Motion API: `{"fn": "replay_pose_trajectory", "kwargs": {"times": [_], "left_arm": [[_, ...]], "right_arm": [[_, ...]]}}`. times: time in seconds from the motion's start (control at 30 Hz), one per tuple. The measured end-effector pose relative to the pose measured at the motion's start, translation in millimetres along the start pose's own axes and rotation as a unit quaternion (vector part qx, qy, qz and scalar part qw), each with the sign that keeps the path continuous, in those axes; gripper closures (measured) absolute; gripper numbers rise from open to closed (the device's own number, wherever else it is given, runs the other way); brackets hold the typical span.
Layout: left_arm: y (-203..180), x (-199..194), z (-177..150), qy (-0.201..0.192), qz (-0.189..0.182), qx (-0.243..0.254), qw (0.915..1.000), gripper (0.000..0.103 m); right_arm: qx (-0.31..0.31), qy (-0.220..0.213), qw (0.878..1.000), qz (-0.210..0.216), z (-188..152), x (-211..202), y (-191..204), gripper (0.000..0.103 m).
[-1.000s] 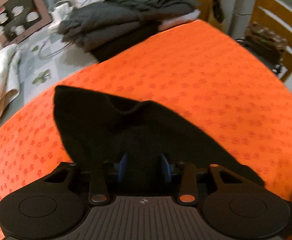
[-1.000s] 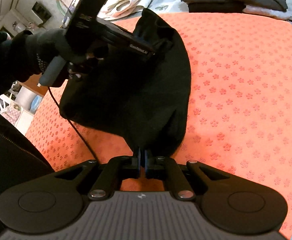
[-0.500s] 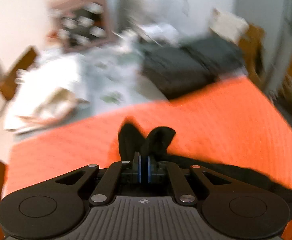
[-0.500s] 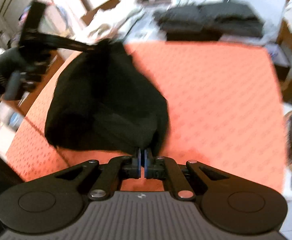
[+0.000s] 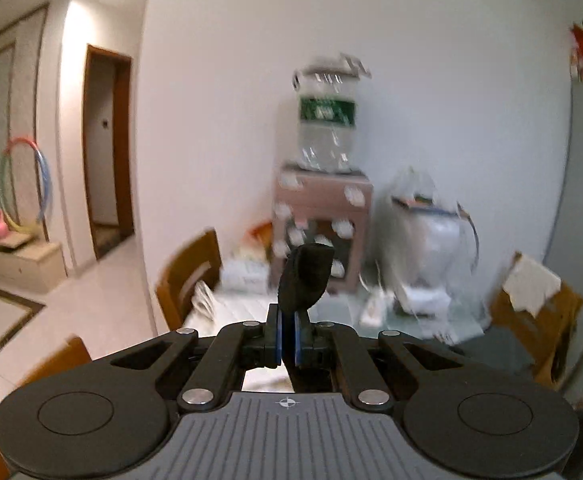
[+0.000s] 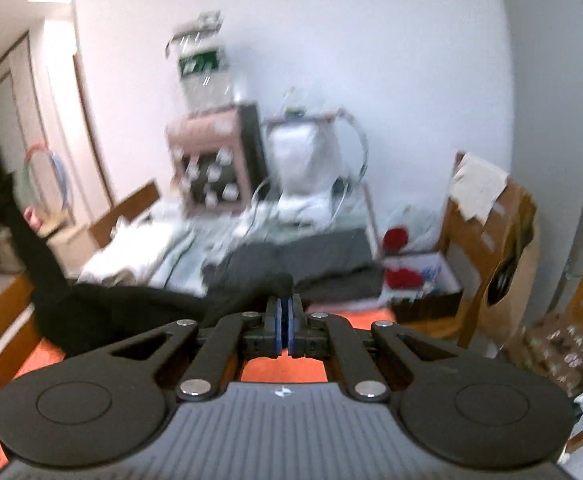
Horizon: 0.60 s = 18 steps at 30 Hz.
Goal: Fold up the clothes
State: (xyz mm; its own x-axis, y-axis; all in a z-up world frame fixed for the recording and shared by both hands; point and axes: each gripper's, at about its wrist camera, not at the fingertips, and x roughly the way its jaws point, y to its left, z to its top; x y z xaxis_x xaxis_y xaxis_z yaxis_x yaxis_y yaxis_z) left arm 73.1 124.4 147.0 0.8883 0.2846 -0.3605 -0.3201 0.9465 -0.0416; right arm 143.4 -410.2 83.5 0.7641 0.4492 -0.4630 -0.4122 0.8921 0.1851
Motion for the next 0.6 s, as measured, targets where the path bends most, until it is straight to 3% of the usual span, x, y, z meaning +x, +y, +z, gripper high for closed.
{"fn": "replay_pose_trajectory", "kwargs": {"times": [0.1, 0.2, 0.43, 0.6], "left_arm": [[12.0, -3.8, -5.4, 0.003, 0.034, 0.006, 0.9994, 0.095], [27.6, 8.0, -30.0, 0.051, 0.074, -0.007, 0.9959, 0.095], [58.9, 21.4, -108.3, 0.157, 0.137, -0.031, 0.9776, 0.094], [80.8, 8.6, -156.5, 0.209, 0.156, -0.054, 0.9637, 0.093]], "right_arm": [[-0.005, 0.014, 1.000, -0.027, -1.3, 5.5, -14.9, 0.099], [-0.001, 0.060, 0.997, -0.053, -21.6, 25.4, -27.3, 0.099], [0.007, 0.170, 0.982, -0.078, -100.9, 69.0, -19.2, 0.097], [0.003, 0.213, 0.971, -0.106, -134.3, 78.1, -8.6, 0.090]]}}
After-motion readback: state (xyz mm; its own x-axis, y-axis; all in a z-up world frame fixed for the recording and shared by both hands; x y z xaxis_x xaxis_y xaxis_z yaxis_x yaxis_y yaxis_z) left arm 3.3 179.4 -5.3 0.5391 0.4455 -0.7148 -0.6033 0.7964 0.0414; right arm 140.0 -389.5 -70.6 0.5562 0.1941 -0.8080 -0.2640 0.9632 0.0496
